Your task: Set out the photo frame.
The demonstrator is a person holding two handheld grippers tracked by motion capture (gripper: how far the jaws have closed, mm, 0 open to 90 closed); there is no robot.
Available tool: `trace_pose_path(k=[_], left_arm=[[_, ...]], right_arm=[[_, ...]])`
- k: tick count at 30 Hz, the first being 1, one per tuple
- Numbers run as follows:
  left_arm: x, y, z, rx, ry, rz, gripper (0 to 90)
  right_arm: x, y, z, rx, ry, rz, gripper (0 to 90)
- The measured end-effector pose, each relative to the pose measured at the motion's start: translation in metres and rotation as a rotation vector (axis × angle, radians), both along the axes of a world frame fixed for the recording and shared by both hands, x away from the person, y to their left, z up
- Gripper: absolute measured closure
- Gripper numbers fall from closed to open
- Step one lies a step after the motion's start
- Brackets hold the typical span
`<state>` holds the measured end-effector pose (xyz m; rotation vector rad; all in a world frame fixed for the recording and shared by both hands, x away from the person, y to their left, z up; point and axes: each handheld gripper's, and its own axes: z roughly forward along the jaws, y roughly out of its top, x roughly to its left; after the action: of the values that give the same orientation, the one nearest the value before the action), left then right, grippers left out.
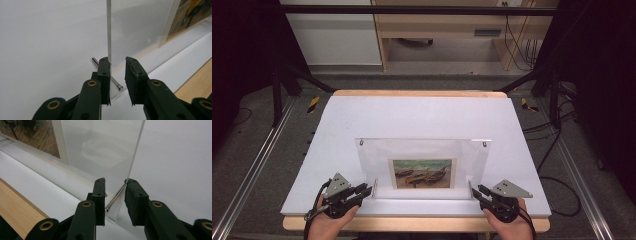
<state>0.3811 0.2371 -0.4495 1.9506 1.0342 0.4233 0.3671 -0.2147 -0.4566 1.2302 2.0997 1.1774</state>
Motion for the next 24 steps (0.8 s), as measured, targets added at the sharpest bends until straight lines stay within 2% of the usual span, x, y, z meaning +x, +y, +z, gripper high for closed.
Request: trace_pose_path(k=[24], left_arm=[[-0.0002,0.0001,0.0,-0.005,0.001,-0.001,73.2]], right_arm=[[0.0,-0.0003,0.0009,0.003,-0.004,0.009,68.5]])
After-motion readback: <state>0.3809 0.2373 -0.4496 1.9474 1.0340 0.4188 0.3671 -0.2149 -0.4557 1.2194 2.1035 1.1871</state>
